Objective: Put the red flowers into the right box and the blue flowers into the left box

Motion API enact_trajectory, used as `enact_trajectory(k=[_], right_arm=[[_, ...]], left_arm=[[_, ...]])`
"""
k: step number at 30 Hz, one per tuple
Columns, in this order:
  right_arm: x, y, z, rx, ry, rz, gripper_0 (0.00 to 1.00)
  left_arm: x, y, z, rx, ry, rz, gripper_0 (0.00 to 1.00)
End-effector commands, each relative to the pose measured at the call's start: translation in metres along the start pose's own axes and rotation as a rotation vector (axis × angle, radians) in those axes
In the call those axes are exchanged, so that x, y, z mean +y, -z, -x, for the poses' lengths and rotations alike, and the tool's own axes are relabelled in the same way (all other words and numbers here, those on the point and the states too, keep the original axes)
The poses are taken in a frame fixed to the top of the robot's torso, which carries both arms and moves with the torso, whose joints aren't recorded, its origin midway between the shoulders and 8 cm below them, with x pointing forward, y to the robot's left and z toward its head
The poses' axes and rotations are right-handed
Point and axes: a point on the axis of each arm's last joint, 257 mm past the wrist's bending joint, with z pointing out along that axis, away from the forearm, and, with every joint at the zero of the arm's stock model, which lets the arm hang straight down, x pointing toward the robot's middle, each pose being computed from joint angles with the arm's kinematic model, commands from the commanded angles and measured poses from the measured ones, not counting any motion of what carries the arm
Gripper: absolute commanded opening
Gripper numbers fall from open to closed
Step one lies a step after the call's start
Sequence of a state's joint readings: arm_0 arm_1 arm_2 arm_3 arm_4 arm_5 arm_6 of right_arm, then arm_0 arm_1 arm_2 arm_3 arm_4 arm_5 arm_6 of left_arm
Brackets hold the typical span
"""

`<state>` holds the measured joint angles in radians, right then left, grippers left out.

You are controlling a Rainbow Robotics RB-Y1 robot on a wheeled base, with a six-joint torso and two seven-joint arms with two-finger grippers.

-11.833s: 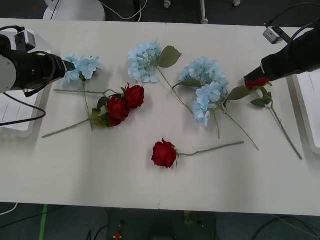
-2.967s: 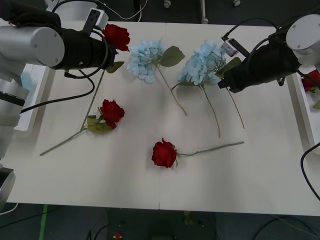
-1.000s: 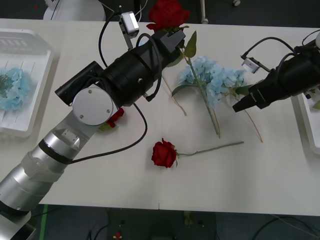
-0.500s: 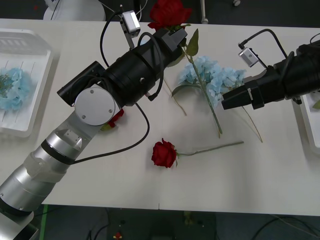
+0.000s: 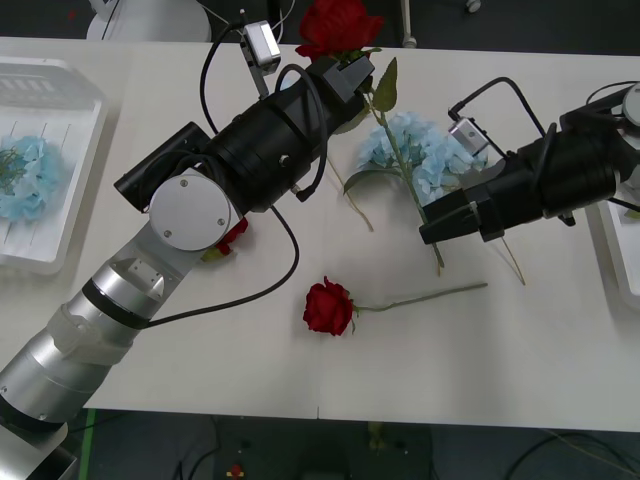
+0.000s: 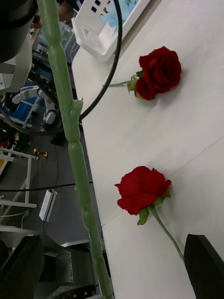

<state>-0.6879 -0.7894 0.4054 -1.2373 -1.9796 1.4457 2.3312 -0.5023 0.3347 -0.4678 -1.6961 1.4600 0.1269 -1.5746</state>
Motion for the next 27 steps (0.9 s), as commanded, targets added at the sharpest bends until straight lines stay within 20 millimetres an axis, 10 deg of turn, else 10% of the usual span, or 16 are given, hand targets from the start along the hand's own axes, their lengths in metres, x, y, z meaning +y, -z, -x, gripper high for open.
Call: enact_trajectory(k=[1,4,7,10,18,22,25,27], right_arm=[[0.015,-0.018,0.010,-0.017,0.064,0.043,0.87],[0.016,-0.026,0.006,-0.001,0.062,0.047,0.75],[0.013,-0.029,0.000,0.021,0.064,0.037,0.29],[0.010,-0.030,-0.003,0.039,0.071,0.020,0.05],[0.007,-0.032,-0.008,0.054,0.054,0.011,0.00],[0.007,-0.032,-0.008,0.055,0.050,0.010,0.00],[0.007,-0.033,-0.008,0.055,0.043,0.012,0.00],[0.007,-0.032,-0.008,0.054,0.040,0.011,0.00]], left_arm=[[-0.034,-0.014,0.004,-0.006,0.062,-0.066,0.00],[-0.034,-0.014,0.004,-0.006,0.062,-0.066,0.00],[-0.034,-0.014,0.003,-0.005,0.064,-0.066,0.00],[-0.033,-0.014,0.004,-0.006,0.064,-0.064,0.00],[-0.029,-0.012,0.008,-0.011,0.059,-0.057,0.02],[-0.016,-0.004,0.026,-0.037,0.031,-0.031,0.33],[-0.002,0.007,0.039,-0.026,-0.003,-0.002,0.85],[0.006,0.014,0.045,0.001,-0.027,0.018,1.00]])
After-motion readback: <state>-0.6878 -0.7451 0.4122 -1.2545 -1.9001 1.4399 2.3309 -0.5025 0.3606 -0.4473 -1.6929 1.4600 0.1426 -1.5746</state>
